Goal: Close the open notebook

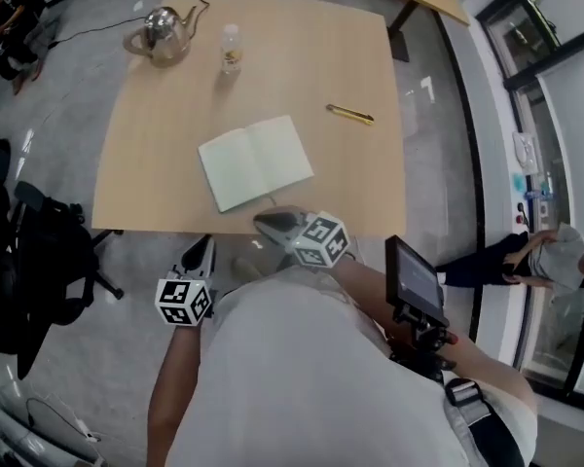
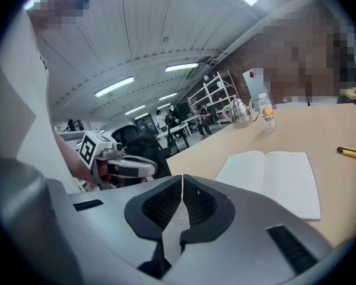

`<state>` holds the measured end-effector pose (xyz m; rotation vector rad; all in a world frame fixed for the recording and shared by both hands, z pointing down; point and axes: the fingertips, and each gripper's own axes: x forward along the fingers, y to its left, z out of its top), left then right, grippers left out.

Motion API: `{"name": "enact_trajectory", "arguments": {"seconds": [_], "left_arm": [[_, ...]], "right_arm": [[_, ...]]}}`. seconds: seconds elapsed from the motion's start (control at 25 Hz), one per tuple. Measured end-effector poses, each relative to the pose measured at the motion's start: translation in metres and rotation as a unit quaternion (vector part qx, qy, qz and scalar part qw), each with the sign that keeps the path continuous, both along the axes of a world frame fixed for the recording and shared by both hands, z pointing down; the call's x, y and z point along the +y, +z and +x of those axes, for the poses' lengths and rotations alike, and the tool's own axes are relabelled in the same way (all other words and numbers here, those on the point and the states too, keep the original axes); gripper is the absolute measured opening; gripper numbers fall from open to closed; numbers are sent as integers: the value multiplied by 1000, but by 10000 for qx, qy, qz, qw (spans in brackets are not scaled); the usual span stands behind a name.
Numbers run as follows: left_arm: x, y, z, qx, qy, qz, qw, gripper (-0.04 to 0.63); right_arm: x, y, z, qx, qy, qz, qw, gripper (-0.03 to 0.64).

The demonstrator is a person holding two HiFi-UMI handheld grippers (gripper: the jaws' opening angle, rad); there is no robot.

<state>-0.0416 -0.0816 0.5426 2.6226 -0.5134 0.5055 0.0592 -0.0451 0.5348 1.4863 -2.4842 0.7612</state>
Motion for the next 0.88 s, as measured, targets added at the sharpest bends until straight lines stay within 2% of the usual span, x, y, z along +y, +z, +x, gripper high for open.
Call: {"name": "enact_trajectory", "arguments": {"seconds": [0.08, 0.24, 0.4, 0.56, 0.68, 0.76, 0.88], "left_arm": [[0, -3, -6, 2, -63, 2, 10000, 17], [19, -3, 1, 2, -140, -255, 9996, 17], [21, -8, -3, -56, -443, -373, 9983, 17], [24, -9, 17, -13, -374, -443, 9983, 17], [26, -8, 13, -76, -701, -460, 9965, 17], [24, -5, 9, -64, -922, -481, 9946, 17], [26, 1, 2, -45, -1165, -534, 9917, 17]], "right_arm": [[-7, -3, -10, 94, -180, -49, 9998, 18], [-1, -6, -11, 81, -409, -278, 9987, 18], [-8, -2, -17, 76, -840, -364, 9958, 18], [-7, -5, 2, 263, -926, -407, 9945, 18], [-9, 1, -1, 332, -1268, -436, 9904, 18], [-13, 10, -4, 547, -1587, -452, 9848, 18], [-15, 28, -9, 1280, -2085, -437, 9686, 18]]}}
